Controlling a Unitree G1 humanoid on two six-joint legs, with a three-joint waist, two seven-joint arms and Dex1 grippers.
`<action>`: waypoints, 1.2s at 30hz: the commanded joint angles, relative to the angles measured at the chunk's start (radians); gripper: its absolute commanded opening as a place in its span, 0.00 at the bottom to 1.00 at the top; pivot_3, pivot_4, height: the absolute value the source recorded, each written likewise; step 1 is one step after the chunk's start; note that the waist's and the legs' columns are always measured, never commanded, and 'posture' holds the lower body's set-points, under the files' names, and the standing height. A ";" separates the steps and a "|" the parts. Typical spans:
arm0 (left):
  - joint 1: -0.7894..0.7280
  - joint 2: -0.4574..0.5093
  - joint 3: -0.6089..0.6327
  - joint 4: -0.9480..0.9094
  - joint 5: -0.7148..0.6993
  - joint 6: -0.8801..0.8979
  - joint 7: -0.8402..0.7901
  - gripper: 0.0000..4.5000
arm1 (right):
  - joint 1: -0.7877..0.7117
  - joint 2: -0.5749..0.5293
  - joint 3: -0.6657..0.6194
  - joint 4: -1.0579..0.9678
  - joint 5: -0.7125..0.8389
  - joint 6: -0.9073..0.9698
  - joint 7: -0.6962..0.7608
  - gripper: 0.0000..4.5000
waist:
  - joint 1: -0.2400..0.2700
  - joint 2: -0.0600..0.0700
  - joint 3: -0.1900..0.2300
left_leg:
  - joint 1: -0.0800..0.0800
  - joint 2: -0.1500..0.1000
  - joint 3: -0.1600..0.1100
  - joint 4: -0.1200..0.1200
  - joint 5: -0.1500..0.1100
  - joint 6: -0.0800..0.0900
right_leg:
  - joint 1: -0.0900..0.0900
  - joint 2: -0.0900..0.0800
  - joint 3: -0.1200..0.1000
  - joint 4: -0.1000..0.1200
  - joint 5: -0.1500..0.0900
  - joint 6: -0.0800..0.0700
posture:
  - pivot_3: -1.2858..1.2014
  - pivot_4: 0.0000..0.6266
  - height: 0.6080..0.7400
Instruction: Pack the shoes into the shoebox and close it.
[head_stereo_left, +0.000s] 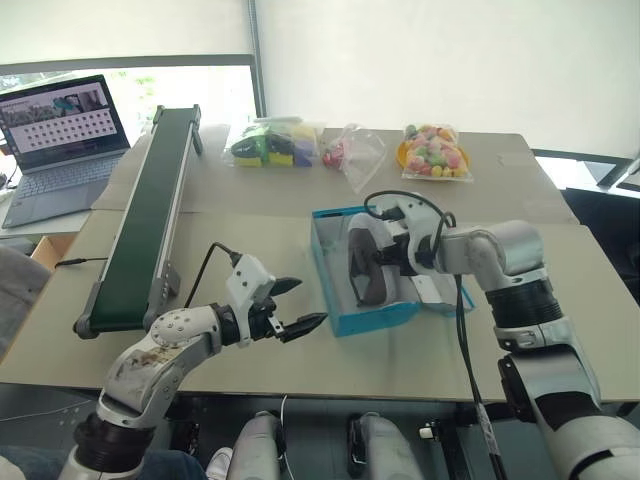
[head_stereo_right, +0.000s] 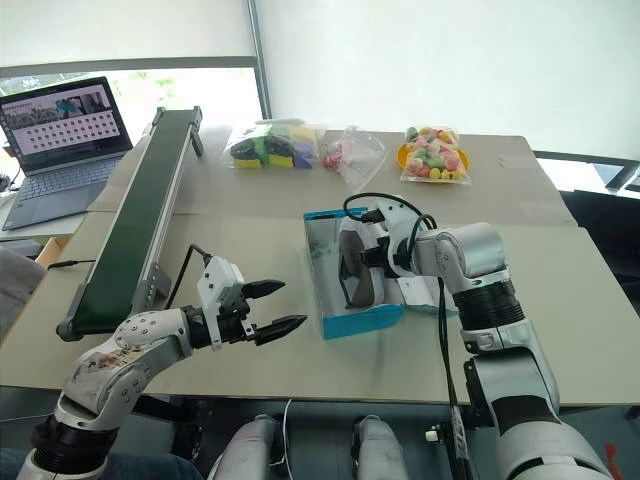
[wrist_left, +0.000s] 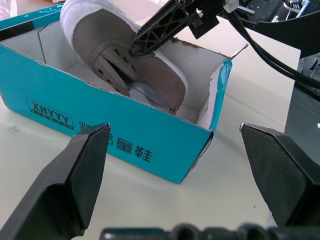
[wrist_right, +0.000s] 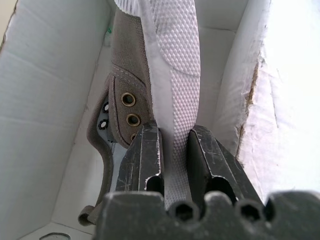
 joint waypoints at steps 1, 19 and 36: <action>0.006 -0.002 0.004 -0.047 0.003 -0.012 0.003 1.00 | -0.017 -0.017 0.007 -0.010 -0.043 -0.041 0.035 0.29 | 0.000 0.000 0.000 | 0.000 0.000 0.000 0.000 0.000 0.000 | 0.000 0.000 0.000 0.000 0.000 0.000 | 0.52 0.24 0.75; -0.138 -0.227 0.313 0.247 0.217 -0.209 0.499 1.00 | -0.056 0.059 -0.047 -0.168 -0.209 -0.275 -0.039 0.79 | 0.005 0.000 0.000 | 0.000 0.000 0.001 0.000 0.000 0.000 | 0.000 0.001 -0.001 0.001 0.001 0.002 | 0.52 0.24 0.75; -0.108 -0.210 0.481 0.374 0.243 -0.195 0.600 1.00 | 0.330 0.120 0.149 -0.441 -0.215 -0.777 0.328 0.99 | 0.018 -0.003 -0.001 | 0.001 0.000 0.000 0.002 0.000 0.000 | 0.002 -0.002 -0.004 0.000 0.000 0.000 | 0.52 0.24 0.75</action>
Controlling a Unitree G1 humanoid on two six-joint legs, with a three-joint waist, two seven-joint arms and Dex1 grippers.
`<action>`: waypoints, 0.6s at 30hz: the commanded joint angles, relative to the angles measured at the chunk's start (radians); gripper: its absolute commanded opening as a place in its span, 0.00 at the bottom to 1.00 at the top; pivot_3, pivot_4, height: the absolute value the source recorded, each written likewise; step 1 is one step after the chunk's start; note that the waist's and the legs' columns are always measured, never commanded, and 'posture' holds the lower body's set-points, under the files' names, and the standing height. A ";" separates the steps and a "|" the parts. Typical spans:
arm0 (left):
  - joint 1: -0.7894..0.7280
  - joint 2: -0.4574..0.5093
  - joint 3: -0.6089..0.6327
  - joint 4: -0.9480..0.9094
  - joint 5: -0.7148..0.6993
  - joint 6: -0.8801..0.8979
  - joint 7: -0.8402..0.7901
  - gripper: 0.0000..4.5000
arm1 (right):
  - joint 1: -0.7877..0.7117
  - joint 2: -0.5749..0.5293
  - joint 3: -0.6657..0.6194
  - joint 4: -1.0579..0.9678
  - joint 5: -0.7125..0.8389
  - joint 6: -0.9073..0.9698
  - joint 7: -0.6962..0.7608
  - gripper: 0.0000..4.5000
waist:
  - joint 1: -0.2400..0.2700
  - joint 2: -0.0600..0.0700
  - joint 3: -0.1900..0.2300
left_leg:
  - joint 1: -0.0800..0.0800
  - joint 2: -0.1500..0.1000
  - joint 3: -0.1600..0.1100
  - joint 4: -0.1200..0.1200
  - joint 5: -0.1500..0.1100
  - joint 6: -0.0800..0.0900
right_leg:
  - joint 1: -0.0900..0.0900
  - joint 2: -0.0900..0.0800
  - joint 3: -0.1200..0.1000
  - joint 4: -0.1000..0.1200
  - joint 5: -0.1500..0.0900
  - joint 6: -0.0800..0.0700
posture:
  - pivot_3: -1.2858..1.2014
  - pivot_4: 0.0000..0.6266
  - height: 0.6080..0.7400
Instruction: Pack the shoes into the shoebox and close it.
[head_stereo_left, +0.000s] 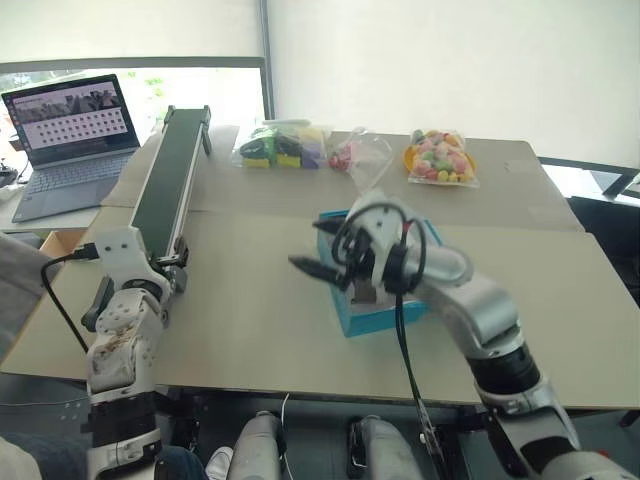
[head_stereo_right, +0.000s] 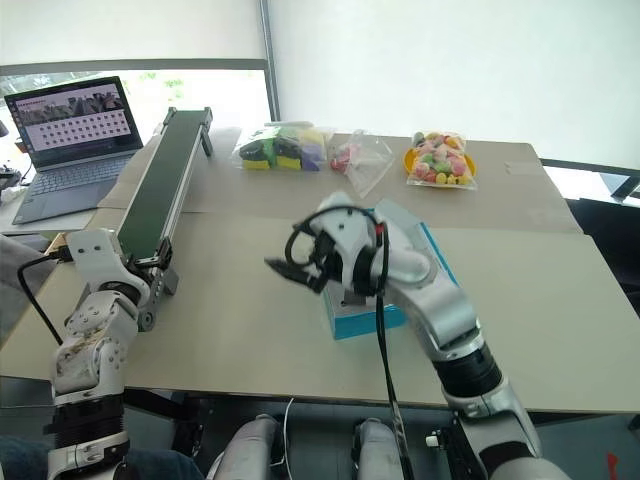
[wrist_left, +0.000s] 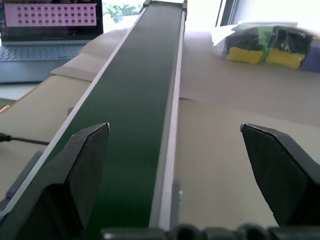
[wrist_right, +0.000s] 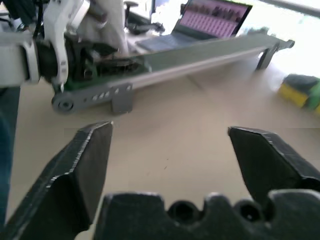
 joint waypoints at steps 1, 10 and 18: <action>-0.016 0.019 0.004 -0.018 -0.005 -0.015 -0.020 1.00 | 0.004 0.001 0.014 -0.012 -0.063 -0.115 0.008 0.99 | 0.000 0.000 0.000 | 0.000 0.000 0.000 0.000 0.000 0.000 | 0.000 0.000 0.000 0.000 0.000 0.000 | 0.52 0.24 0.75; -0.024 0.027 0.001 -0.004 0.006 0.000 -0.018 1.00 | 0.013 0.019 0.034 0.027 -0.161 -0.163 -0.021 0.99 | 0.001 0.000 0.000 | 0.000 0.000 0.001 0.000 0.000 0.000 | 0.000 0.001 0.000 0.000 0.000 0.000 | 0.52 0.24 0.75; -0.021 0.023 -0.008 -0.007 0.003 0.011 -0.017 1.00 | -0.003 0.040 0.002 0.052 -0.171 -0.121 -0.037 0.99 | 0.001 0.000 0.000 | 0.000 0.000 0.001 0.000 0.000 0.000 | 0.000 0.001 0.000 0.000 0.000 0.000 | 0.52 0.24 0.75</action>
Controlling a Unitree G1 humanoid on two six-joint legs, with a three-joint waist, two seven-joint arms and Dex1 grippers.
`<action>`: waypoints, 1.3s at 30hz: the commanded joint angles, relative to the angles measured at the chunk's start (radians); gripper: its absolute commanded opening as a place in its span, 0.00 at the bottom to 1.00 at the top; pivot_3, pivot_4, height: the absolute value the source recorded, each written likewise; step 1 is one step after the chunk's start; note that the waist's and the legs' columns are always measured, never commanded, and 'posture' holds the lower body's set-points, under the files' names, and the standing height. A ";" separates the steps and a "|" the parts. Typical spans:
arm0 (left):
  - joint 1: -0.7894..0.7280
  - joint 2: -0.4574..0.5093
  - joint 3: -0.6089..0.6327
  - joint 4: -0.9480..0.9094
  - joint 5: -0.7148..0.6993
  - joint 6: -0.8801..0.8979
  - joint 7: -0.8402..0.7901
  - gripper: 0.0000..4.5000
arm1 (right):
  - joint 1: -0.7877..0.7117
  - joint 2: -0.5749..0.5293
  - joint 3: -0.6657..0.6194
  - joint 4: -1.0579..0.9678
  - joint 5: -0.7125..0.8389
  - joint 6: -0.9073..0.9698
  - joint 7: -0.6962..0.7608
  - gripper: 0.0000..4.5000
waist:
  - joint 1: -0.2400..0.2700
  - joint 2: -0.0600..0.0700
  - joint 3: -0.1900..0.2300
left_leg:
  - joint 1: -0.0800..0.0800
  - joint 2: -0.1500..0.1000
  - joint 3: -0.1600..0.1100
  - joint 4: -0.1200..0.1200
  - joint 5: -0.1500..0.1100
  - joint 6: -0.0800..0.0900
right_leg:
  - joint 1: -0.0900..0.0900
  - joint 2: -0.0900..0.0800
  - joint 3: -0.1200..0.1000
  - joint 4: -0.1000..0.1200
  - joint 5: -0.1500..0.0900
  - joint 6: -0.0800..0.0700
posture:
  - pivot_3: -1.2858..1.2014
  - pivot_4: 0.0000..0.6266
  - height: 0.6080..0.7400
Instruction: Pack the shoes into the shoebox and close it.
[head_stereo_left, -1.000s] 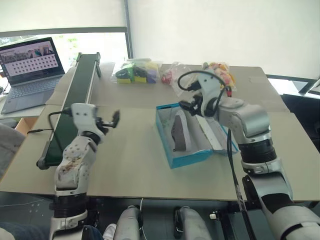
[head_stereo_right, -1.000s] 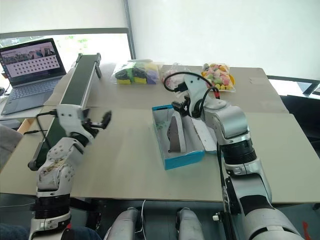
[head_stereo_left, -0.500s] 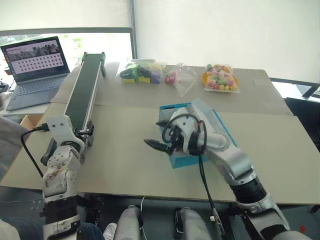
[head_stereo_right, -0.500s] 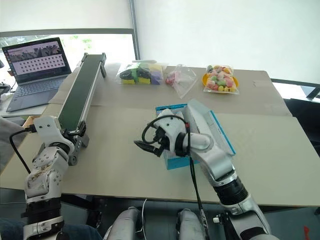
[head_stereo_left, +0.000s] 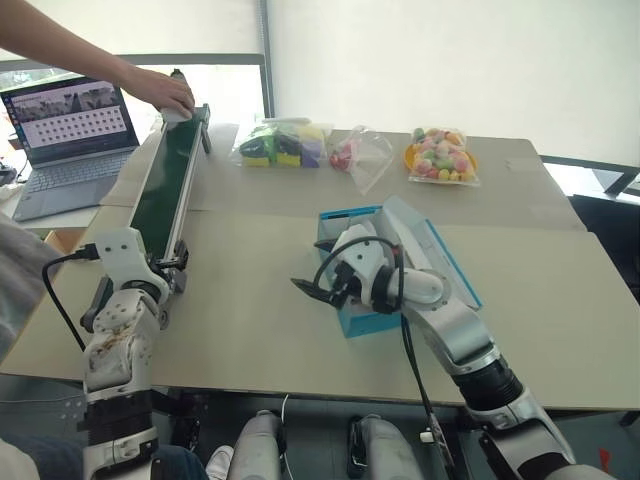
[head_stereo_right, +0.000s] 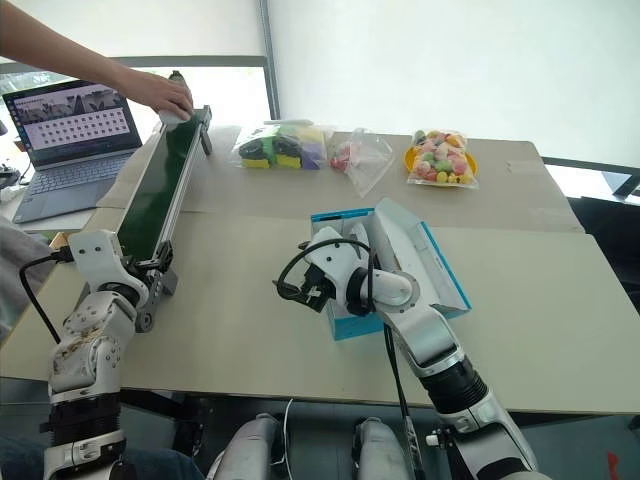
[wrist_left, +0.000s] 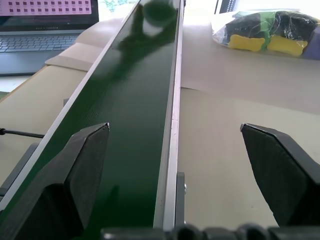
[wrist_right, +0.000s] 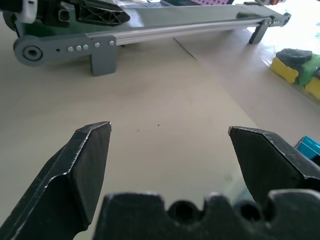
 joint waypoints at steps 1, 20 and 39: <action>-0.012 0.006 0.001 -0.018 0.001 0.001 -0.001 1.00 | -0.023 0.017 -0.040 -0.024 0.012 0.022 -0.008 0.99 | 0.000 0.000 0.000 | 0.000 0.000 0.000 0.000 0.000 0.000 | 0.000 0.000 0.000 0.000 0.000 0.000 | 0.52 0.24 0.75; -0.019 0.005 0.017 -0.018 -0.003 0.043 0.034 1.00 | -0.020 0.040 -0.050 -0.016 0.004 0.041 -0.009 0.99 | 0.000 0.000 0.000 | 0.000 0.000 0.000 0.000 0.000 0.000 | 0.000 0.000 0.000 0.000 0.000 0.000 | 0.52 0.24 0.75; -0.053 0.005 0.086 0.038 -0.034 0.108 0.078 1.00 | -0.023 0.057 -0.046 -0.008 -0.001 0.040 -0.016 0.99 | -0.001 0.000 0.000 | 0.000 0.000 0.000 0.000 0.000 0.000 | 0.001 0.000 0.000 0.001 0.000 0.000 | 0.52 0.24 0.75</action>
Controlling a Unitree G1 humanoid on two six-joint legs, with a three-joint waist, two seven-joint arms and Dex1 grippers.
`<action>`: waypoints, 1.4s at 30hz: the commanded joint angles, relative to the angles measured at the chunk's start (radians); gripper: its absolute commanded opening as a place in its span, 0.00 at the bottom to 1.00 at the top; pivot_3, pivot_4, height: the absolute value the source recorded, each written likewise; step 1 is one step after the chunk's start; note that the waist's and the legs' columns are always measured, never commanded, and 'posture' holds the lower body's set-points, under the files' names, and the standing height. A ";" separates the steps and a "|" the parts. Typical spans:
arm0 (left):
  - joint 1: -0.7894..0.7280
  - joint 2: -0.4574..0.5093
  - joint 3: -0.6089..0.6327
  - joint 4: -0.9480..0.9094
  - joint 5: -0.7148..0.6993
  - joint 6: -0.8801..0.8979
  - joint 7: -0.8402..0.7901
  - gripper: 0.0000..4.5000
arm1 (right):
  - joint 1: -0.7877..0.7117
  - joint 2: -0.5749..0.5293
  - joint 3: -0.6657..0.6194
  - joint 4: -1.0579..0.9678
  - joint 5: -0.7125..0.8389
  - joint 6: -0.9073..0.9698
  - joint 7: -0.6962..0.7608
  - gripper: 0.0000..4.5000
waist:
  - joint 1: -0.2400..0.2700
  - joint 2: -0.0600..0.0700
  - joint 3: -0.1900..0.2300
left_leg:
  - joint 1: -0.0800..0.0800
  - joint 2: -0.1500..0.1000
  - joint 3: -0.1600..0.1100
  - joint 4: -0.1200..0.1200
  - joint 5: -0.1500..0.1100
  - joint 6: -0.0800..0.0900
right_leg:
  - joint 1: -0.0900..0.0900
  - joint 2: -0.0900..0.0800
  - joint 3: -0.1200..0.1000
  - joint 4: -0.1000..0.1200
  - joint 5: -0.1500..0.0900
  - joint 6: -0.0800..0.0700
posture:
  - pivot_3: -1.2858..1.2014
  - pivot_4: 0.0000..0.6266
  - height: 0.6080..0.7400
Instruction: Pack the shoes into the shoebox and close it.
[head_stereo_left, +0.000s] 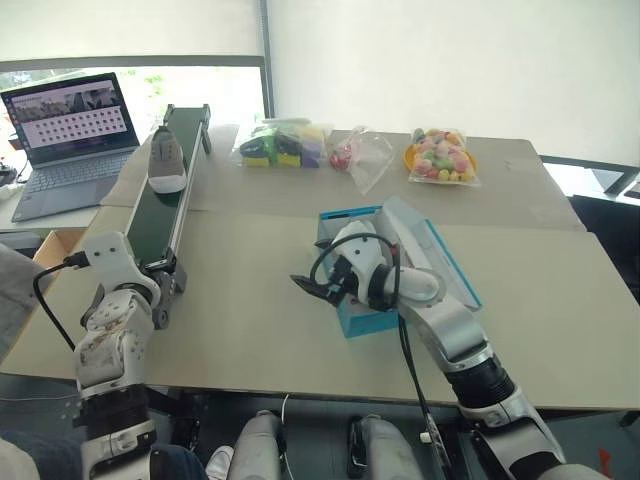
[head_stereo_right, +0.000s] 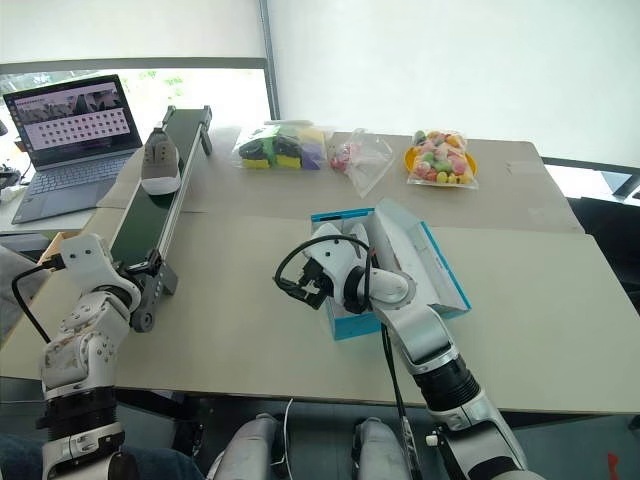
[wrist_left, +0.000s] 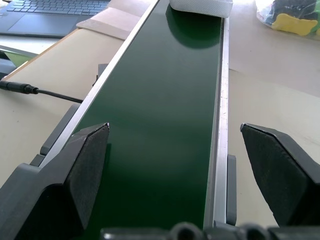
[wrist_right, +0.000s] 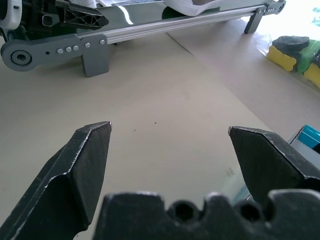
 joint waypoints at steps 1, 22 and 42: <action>-0.016 0.006 0.016 -0.015 -0.012 -0.003 -0.003 1.00 | -0.016 0.012 -0.024 -0.023 0.001 -0.004 -0.009 0.99 | 0.000 0.000 0.000 | 0.000 0.000 0.000 0.000 0.000 0.000 | 0.000 0.000 0.000 0.000 0.000 0.000 | 0.52 0.24 0.75; -0.031 -0.012 0.020 0.018 -0.015 -0.011 0.001 1.00 | -0.006 0.020 -0.031 -0.048 0.007 0.015 -0.020 0.99 | 0.001 0.000 0.000 | 0.000 0.000 0.000 0.000 0.000 0.000 | 0.000 0.000 0.000 0.000 0.000 0.000 | 0.52 0.24 0.75; -0.090 -0.131 0.016 -0.153 -0.181 -0.173 -0.129 0.65 | -0.043 0.070 -0.107 -0.024 0.046 0.091 -0.073 1.00 | 0.004 -0.001 0.000 | 0.001 0.000 -0.001 0.001 0.000 0.000 | 0.003 0.000 -0.002 0.000 0.000 0.000 | 0.52 0.24 0.75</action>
